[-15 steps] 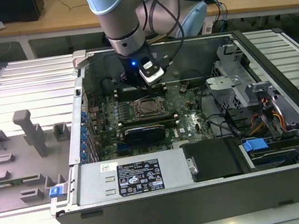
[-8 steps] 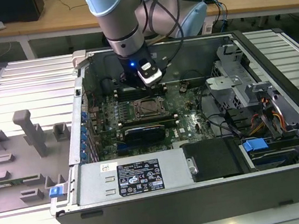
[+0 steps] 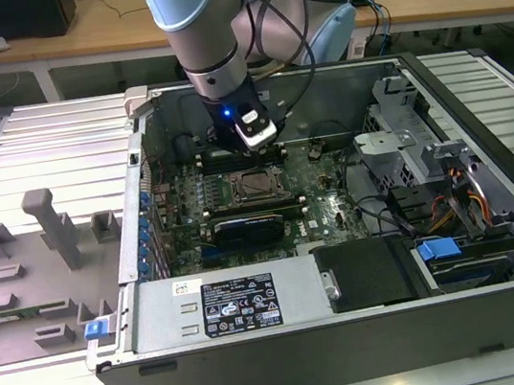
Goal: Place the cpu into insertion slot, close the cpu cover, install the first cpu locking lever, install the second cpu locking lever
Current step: 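Install the first cpu locking lever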
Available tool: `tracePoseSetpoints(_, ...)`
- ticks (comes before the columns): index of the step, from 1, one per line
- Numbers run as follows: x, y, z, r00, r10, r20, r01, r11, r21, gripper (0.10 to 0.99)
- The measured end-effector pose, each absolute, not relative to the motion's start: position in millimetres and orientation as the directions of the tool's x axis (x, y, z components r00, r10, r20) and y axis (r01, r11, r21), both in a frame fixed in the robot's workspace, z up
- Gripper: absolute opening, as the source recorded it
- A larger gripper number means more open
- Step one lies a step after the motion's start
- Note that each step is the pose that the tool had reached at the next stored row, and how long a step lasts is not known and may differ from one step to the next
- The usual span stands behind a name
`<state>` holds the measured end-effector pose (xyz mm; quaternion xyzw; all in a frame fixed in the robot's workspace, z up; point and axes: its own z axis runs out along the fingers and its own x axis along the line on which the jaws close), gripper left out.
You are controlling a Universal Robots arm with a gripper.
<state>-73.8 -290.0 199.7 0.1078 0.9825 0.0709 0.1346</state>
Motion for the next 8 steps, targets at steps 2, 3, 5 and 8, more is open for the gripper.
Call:
tracePoseSetpoints(2, -73.8, -290.0, 198.3, -0.939, 0.236, -0.249, 0.198, 0.966, 0.168, 0.106)
tracePoseSetpoints(3, -73.8, -290.0, 197.7, -0.939, 0.238, -0.249, 0.201, 0.965, 0.168, 0.106)
tracePoseSetpoints(5, -73.9, -290.1, 197.0, -0.938, 0.243, -0.248, 0.205, 0.964, 0.168, 0.106)
tracePoseSetpoints(8, -73.8, -289.9, 195.1, -0.935, 0.252, -0.249, 0.215, 0.962, 0.168, 0.106)
